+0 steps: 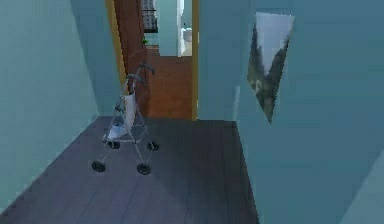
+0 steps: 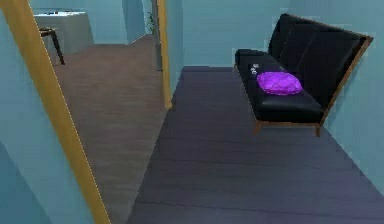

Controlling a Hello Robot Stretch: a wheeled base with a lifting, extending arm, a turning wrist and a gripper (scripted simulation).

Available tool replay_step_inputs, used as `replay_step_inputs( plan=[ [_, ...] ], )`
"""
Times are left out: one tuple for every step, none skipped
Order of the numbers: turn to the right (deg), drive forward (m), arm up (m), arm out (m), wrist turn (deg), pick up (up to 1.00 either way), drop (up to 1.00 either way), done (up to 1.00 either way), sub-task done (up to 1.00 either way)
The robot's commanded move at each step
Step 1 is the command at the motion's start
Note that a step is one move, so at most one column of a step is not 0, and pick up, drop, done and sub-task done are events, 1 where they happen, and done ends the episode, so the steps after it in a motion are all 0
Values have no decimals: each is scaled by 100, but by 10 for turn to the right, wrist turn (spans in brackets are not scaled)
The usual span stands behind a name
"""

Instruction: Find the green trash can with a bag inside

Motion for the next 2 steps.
replay_step_inputs(
  plan=[
    [0,100,0,0,0,0,0,0,0],
    [0,70,0,0,0,0,0,0,0]
  ],
)
